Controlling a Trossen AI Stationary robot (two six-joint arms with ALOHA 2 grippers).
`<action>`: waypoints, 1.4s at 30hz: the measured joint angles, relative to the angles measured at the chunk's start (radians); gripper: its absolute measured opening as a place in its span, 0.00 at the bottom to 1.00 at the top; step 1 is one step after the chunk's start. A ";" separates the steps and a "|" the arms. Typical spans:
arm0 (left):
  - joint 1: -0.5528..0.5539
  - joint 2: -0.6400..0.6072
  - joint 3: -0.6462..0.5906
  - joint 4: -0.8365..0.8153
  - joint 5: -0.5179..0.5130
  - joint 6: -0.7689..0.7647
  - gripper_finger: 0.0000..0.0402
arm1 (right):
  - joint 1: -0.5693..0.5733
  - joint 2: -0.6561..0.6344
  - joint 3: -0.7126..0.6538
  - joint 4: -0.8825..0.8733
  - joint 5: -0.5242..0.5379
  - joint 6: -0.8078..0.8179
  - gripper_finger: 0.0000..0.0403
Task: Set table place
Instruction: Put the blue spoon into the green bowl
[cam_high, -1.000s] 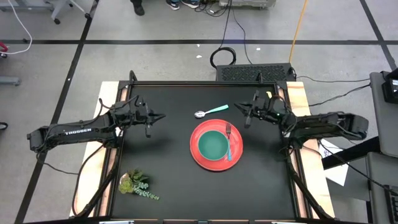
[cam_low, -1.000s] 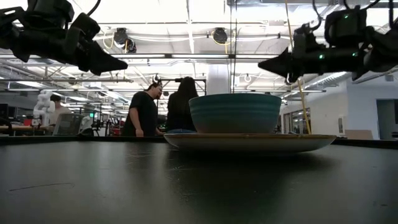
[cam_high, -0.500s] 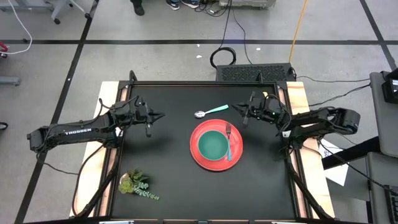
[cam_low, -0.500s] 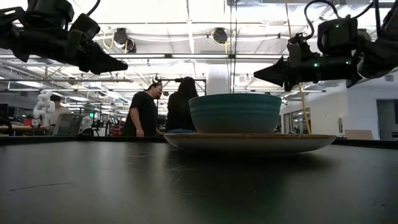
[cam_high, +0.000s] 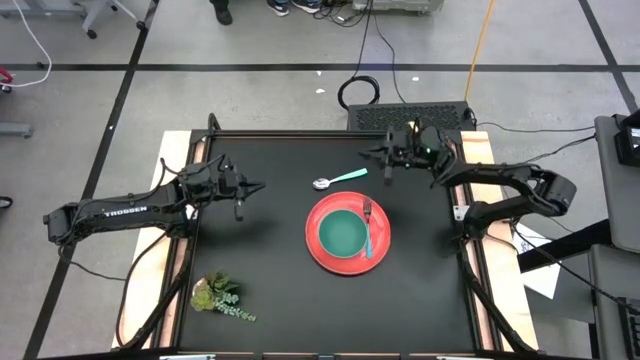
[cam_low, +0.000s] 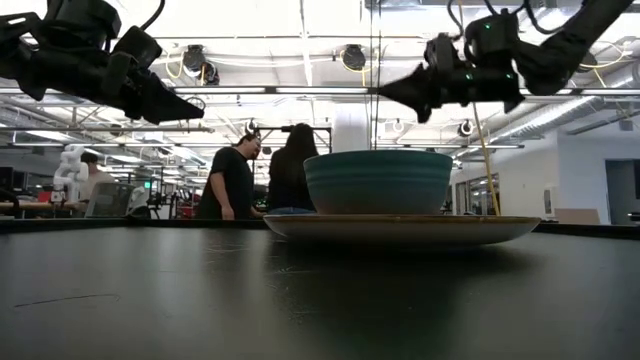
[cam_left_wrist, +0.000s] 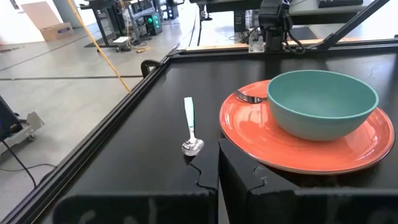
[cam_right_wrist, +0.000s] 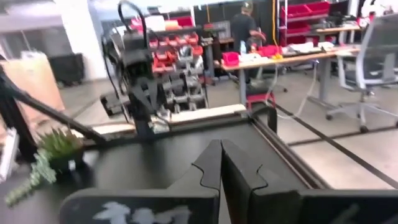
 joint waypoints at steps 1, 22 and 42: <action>0.000 0.000 0.000 0.000 0.000 0.000 0.04 | -0.013 0.001 0.019 -0.003 -0.020 0.017 0.00; 0.000 0.000 0.000 0.004 0.000 -0.007 0.04 | -0.186 0.205 0.300 -0.202 -0.266 0.119 0.00; 0.000 0.000 0.000 0.004 0.000 -0.017 0.04 | -0.115 0.515 0.455 -0.067 -0.372 0.188 0.00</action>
